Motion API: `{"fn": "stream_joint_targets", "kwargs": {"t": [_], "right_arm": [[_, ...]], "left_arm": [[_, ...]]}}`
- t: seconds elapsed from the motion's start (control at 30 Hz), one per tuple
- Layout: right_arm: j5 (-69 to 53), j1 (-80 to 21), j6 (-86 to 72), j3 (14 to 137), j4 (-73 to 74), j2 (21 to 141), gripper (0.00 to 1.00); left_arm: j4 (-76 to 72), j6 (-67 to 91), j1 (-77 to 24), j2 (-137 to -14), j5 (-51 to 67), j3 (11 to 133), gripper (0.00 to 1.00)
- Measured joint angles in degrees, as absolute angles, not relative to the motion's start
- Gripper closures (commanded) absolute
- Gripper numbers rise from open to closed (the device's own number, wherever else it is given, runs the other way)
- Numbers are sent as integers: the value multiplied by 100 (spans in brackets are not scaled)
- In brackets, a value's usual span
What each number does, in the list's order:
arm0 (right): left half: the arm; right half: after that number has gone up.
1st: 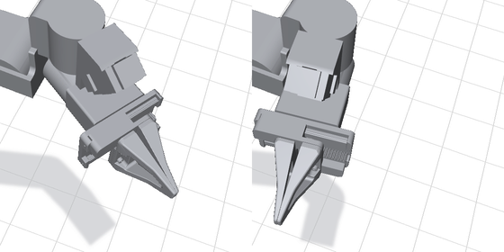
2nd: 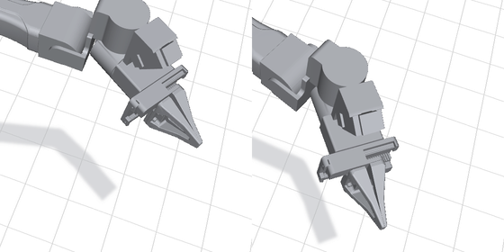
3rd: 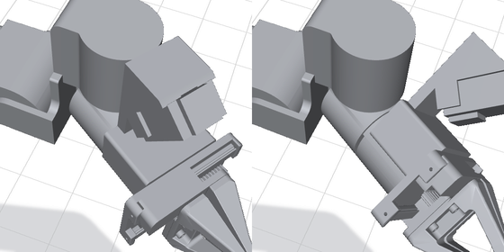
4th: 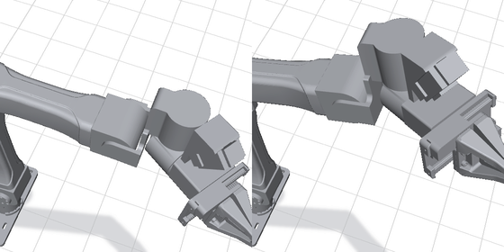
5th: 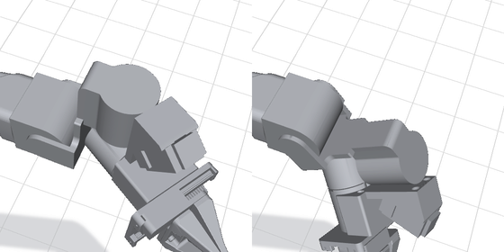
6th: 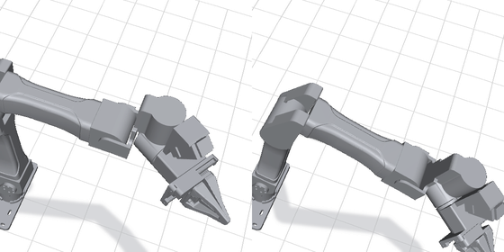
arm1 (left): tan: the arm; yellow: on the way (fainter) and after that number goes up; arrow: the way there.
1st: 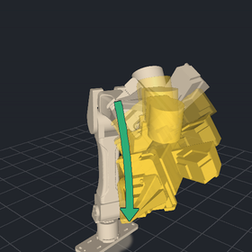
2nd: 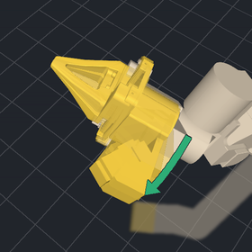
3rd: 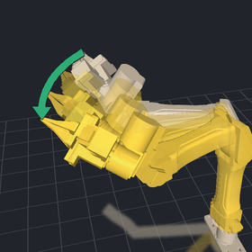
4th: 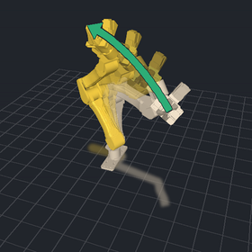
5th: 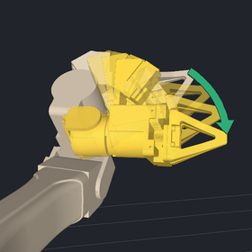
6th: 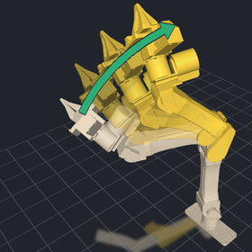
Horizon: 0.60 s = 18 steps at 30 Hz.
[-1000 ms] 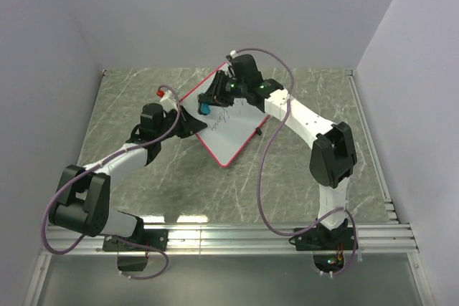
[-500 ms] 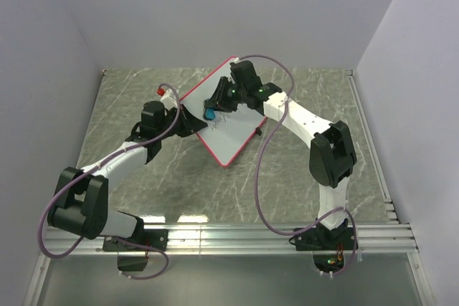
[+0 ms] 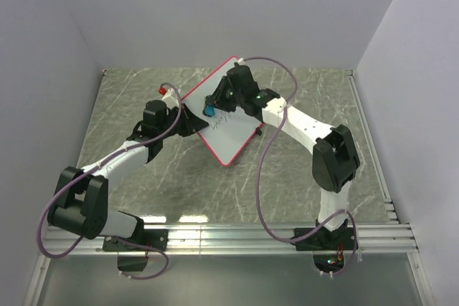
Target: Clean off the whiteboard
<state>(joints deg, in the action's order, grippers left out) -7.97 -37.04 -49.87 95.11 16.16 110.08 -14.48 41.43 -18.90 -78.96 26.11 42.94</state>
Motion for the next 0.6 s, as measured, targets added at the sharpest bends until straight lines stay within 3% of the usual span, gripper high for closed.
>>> {"fn": "stream_joint_targets", "kwargs": {"t": [0.27, 0.6], "right_arm": [[622, -4268, -4960, 8390, 1125, 10379, 100], [1096, -4342, -5518, 6864, -506, 9810, 100]], "left_arm": [[-1120, 4101, -1896, -7896, 2600, 4497, 100], [-718, 3879, -1944, -7896, 2609, 4764, 100]]}}
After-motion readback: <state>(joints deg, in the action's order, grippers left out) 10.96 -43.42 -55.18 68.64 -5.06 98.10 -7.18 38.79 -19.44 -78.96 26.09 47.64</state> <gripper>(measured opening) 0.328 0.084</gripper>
